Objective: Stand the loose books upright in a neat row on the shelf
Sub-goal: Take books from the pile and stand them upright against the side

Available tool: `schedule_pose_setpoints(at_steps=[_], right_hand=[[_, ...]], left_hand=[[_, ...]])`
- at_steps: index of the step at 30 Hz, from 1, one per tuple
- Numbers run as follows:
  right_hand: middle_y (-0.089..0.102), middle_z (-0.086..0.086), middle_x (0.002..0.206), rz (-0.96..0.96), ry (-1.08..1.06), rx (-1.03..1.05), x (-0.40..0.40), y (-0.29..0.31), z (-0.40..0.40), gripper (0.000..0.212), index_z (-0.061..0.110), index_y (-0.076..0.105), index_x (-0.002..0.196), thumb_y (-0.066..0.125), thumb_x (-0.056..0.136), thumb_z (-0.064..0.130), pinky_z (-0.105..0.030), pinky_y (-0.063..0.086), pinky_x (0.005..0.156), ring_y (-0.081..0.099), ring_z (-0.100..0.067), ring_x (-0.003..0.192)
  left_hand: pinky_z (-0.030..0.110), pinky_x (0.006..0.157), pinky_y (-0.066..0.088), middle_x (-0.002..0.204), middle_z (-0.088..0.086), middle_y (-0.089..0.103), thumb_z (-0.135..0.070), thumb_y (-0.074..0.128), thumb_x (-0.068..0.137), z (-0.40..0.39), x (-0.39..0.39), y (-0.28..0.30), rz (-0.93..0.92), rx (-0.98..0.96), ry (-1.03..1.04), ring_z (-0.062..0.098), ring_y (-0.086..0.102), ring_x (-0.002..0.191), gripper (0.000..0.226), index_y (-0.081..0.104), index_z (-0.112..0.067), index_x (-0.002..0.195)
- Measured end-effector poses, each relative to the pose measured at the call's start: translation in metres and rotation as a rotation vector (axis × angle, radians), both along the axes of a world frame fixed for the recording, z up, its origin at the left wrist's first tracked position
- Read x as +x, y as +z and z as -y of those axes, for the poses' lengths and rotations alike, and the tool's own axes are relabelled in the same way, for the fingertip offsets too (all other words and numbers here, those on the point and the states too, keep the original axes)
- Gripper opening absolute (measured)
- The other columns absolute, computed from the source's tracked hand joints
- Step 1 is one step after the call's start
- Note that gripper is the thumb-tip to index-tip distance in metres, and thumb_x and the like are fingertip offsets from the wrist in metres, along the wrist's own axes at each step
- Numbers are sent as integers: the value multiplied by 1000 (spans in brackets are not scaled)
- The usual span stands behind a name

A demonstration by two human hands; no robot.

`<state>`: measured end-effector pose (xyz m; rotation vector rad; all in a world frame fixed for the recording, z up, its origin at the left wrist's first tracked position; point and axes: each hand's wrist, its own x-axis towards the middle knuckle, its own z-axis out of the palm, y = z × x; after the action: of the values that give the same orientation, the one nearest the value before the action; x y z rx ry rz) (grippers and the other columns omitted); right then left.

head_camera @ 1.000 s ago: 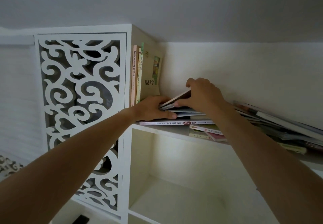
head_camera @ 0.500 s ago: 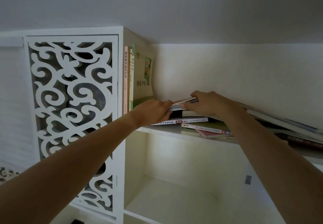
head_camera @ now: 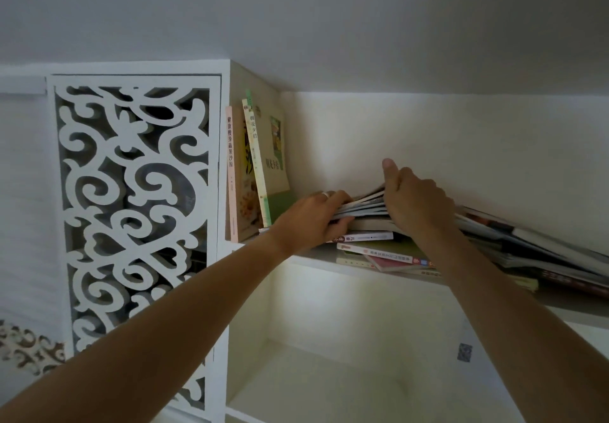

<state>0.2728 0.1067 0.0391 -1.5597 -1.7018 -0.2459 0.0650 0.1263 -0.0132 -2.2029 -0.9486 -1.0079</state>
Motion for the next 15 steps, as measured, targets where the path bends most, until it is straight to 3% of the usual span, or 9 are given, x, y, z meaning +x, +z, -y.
schedule_pose_setpoints(at_steps=[5, 9, 12, 15], right_hand=[[65, -21, 114, 97, -9, -50, -10, -4, -3, 95, 5, 64, 118, 1, 97, 73, -51, 43, 102, 59, -40, 106], [67, -19, 108, 68, 50, -86, -9, -6, -10, 100, 8, 66, 117, -2, 94, 77, -51, 47, 99, 61, -36, 100], [67, -16, 97, 108, 33, -87, -6, -10, -12, 99, 7, 68, 101, -2, 95, 76, -50, 49, 96, 62, -35, 94], [67, -19, 99, 178, 30, -81, -8, -13, -13, 97, 9, 66, 92, -4, 94, 76, -52, 49, 98, 62, -37, 98]], left_hand=[[32, 85, 60, 117, -1, 73, -80, 51, 86, 0, -29, 3, 102, -435, 104, 13, 70, 93, 74, 56, -22, 133], [34, 99, 54, 131, -6, 68, -88, 44, 83, -3, -55, 12, 8, -672, 152, 15, 66, 108, 82, 46, -37, 146], [36, 99, 53, 127, -9, 69, -100, 35, 72, -1, -72, 12, -27, -710, 202, 14, 66, 107, 94, 48, -41, 144], [35, 90, 56, 115, -4, 72, -74, 48, 92, 3, -65, 16, -119, -506, 164, 13, 66, 97, 67, 55, -28, 140]])
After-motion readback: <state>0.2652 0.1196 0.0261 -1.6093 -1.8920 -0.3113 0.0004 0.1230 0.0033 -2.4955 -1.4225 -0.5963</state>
